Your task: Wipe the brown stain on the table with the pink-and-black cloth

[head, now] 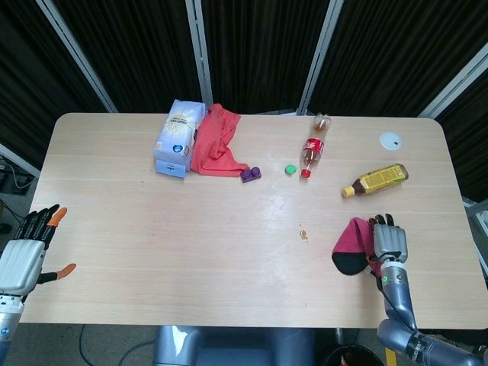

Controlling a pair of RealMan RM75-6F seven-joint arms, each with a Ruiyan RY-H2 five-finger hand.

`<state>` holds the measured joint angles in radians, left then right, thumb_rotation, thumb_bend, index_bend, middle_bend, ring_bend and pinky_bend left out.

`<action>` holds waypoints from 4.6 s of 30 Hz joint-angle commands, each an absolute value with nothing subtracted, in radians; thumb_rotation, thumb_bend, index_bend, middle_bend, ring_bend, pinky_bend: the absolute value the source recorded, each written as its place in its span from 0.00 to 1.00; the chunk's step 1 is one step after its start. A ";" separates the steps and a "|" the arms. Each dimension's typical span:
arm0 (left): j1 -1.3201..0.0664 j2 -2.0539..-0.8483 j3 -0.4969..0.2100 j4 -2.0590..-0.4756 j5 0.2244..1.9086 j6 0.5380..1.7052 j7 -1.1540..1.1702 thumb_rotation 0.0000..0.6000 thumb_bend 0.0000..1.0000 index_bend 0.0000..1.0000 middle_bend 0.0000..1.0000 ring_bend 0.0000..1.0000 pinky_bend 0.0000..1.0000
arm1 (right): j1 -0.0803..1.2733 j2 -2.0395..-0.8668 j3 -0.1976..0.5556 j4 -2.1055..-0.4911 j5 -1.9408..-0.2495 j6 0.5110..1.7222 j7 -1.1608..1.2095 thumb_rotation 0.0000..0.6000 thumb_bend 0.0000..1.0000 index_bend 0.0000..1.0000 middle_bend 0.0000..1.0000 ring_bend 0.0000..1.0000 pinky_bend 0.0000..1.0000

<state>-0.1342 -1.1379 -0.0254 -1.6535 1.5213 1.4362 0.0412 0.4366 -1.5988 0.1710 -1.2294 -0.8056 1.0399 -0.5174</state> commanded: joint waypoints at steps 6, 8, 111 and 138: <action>-0.133 -1.140 -0.025 -1.653 1.521 1.440 0.044 1.00 0.00 0.00 0.00 0.00 0.00 | 0.425 -1.621 0.154 -1.200 -0.859 1.056 -0.478 1.00 0.11 0.52 0.47 0.41 0.58; -0.134 -1.141 -0.025 -1.653 1.519 1.437 0.045 1.00 0.00 0.00 0.00 0.00 0.00 | 0.421 -1.623 0.153 -1.201 -0.889 1.064 -0.448 1.00 0.17 0.60 0.56 0.50 0.65; -0.136 -1.134 -0.033 -1.662 1.489 1.431 0.038 1.00 0.00 0.00 0.00 0.00 0.00 | 0.500 -1.875 0.285 -1.075 -1.026 1.136 -0.431 1.00 0.37 0.76 0.68 0.63 0.76; -0.134 -1.141 -0.033 -1.658 1.497 1.440 0.043 1.00 0.00 0.00 0.00 0.00 0.00 | 0.397 -1.473 0.278 -1.431 -1.101 1.201 -0.356 1.00 0.21 0.47 0.42 0.33 0.61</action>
<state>-0.1341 -1.1411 -0.0334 -1.6584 1.4968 1.4402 0.0424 0.3978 -1.4965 0.2862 -1.4037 -1.1137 1.2273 -0.3466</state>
